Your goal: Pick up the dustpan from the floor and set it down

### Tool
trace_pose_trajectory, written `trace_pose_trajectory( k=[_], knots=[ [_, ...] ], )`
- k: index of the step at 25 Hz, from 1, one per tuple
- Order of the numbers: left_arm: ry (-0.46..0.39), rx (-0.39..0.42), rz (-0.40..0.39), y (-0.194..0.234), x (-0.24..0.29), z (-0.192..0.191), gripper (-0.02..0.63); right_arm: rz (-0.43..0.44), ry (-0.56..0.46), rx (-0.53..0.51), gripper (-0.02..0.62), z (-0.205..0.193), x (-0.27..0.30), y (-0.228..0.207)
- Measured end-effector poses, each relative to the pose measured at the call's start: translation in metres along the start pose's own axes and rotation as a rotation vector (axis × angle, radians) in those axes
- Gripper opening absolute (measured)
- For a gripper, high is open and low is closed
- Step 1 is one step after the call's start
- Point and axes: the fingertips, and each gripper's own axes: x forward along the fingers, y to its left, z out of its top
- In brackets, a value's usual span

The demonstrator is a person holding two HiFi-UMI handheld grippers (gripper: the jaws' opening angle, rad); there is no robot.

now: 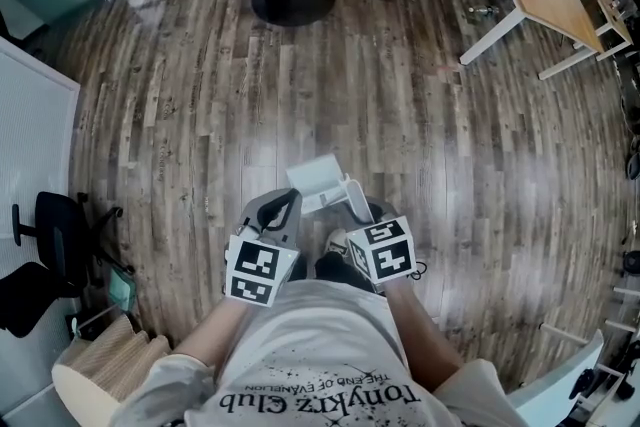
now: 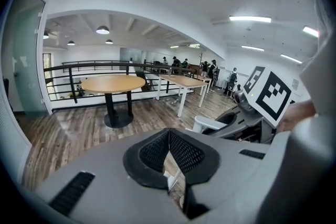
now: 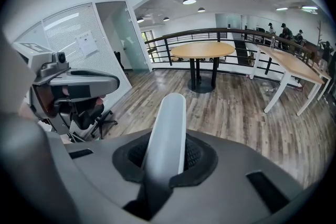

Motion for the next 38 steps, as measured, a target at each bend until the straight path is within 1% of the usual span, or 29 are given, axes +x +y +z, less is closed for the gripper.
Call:
trace_pose_trajectory(
  k=[5, 10, 15, 20, 27, 38],
  knots=[
    [-0.009, -0.021, 0.007, 0.002, -0.004, 0.001, 0.023, 0.006, -0.004, -0.003, 0.077, 0.001, -0.002, 0.002],
    [-0.015, -0.015, 0.003, 0.000, -0.008, 0.003, 0.023, 0.012, -0.004, -0.010, 0.077, 0.004, -0.002, 0.006],
    [-0.026, -0.061, 0.004, 0.004, -0.010, 0.002, 0.023, 0.013, -0.005, -0.017, 0.077, 0.004, -0.002, 0.008],
    [-0.017, -0.017, 0.012, 0.002, -0.008, 0.001, 0.023, 0.011, -0.005, -0.017, 0.077, 0.003, -0.002, 0.005],
    [-0.002, -0.017, -0.011, -0.005, -0.007, -0.002, 0.023, 0.009, -0.007, -0.014, 0.077, 0.002, -0.004, 0.002],
    [0.000, -0.009, -0.008, -0.006, -0.009, -0.003, 0.023, 0.007, -0.005, -0.014, 0.077, 0.001, -0.005, 0.001]
  ],
)
